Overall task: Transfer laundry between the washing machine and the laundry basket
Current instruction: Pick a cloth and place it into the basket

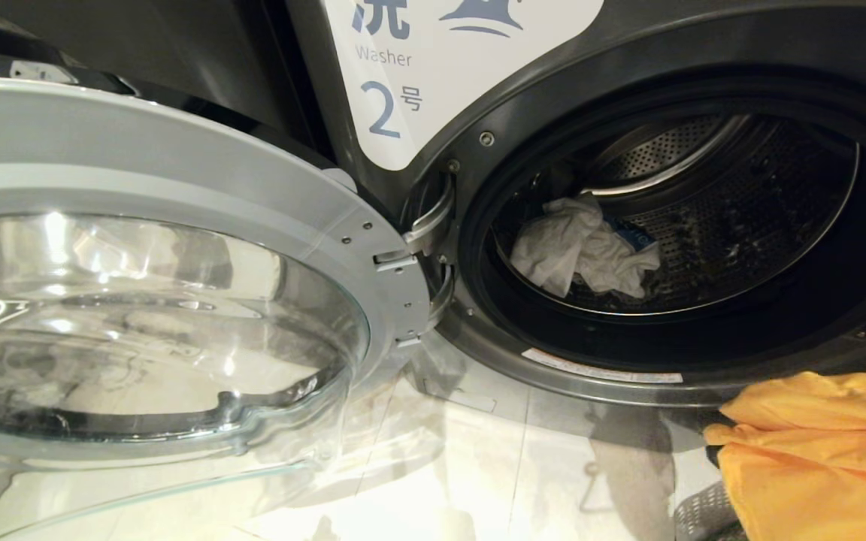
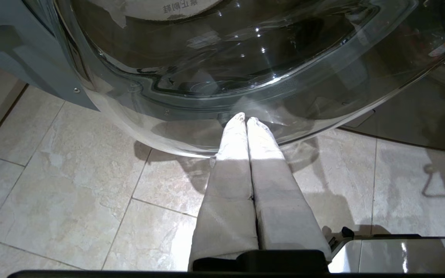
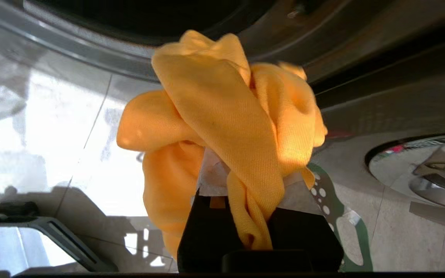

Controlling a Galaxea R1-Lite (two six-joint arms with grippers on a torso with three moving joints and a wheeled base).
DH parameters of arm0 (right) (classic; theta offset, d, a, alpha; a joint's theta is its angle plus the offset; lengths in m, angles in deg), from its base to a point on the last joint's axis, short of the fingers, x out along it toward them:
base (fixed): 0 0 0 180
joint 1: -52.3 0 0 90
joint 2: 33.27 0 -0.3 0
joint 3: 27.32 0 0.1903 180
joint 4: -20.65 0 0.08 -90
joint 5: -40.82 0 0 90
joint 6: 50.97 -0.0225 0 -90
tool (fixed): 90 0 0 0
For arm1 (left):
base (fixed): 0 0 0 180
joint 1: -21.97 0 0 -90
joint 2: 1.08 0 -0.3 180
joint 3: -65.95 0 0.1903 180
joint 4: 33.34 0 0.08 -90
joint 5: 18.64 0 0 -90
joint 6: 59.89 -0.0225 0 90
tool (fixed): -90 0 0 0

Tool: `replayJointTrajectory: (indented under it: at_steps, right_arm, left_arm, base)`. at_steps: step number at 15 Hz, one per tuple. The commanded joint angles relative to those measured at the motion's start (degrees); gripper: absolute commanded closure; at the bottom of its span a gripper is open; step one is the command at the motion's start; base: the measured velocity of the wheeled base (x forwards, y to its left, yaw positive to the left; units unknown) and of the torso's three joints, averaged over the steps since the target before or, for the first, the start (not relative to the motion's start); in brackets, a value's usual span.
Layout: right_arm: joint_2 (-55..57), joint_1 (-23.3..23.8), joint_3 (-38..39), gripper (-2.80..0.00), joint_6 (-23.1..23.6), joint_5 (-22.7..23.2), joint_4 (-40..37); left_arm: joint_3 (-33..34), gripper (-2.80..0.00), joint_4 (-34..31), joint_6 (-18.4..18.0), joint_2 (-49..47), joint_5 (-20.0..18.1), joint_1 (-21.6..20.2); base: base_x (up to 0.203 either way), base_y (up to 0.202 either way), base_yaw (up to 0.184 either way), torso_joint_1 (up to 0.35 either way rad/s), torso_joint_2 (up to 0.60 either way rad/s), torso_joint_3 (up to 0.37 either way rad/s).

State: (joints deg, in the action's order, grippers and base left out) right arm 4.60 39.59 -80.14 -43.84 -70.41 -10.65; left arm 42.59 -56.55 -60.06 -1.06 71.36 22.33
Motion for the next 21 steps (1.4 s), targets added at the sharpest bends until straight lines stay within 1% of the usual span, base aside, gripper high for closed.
replayJointTrajectory:
  at_steps: [1,2,4,6,8,10,11,13,16,19,21]
  right_arm:
    - [-7.2,4.7,-5.3,0.00,0.0,1.4,-9.0]
    - [-8.3,6.5,-6.4,0.00,-0.8,1.5,-11.8]
    - [-8.3,7.7,-6.9,0.00,-6.6,1.8,-14.3]
    - [-5.6,8.4,-8.4,0.00,-7.3,1.5,-14.7]
    - [-1.9,13.4,-10.6,0.00,-8.6,1.4,-14.7]
    - [0.9,20.2,-12.5,0.00,-8.9,1.6,-14.7]
    - [2.0,23.5,-13.3,0.00,-8.6,1.8,-14.7]
    - [2.7,27.7,-13.9,0.00,-7.6,1.7,-14.7]
    - [2.5,30.2,-12.7,0.00,-7.5,1.7,-14.7]
    - [4.0,30.2,-11.8,0.00,-7.6,1.6,-14.7]
    - [8.7,30.2,-11.0,0.00,-8.8,1.3,-14.7]
  left_arm:
    - [0.1,0.00,0.1,0.0,0.0,0.1,0.0]
    - [0.1,0.00,0.0,0.0,0.0,0.0,0.0]
    - [0.1,0.00,0.0,0.0,0.0,0.1,0.0]
    - [0.1,0.00,0.0,0.0,0.0,0.0,0.0]
    - [0.1,0.00,0.0,0.0,0.0,0.0,0.0]
    - [0.1,0.00,0.0,0.0,0.0,0.0,0.0]
    - [0.1,0.00,0.0,0.0,0.0,0.1,0.0]
    - [0.1,0.00,0.1,0.0,0.0,0.0,0.0]
    - [0.1,0.00,0.0,0.0,0.0,0.0,0.0]
    - [0.1,0.00,0.0,0.0,0.0,0.0,0.0]
    - [0.1,0.00,0.0,0.0,0.0,0.0,0.0]
  base:
    - [0.000,0.000,0.000,0.000,0.00,0.000]
    - [0.000,0.000,0.000,0.000,0.00,0.000]
    - [0.000,0.000,0.000,0.000,0.00,0.000]
    - [0.000,0.000,0.000,0.000,0.00,0.000]
    - [0.000,0.000,0.000,0.000,0.00,0.000]
    - [-0.003,0.002,-0.113,0.005,0.00,0.004]
    - [-0.003,0.010,-0.167,0.003,0.00,0.002]
    - [-0.001,0.009,-0.176,0.002,0.00,0.004]
    - [-0.002,0.010,-0.169,0.002,0.00,0.001]
    - [0.000,0.007,-0.173,0.004,0.00,0.001]
    - [0.002,0.007,-0.153,0.000,0.00,-0.001]
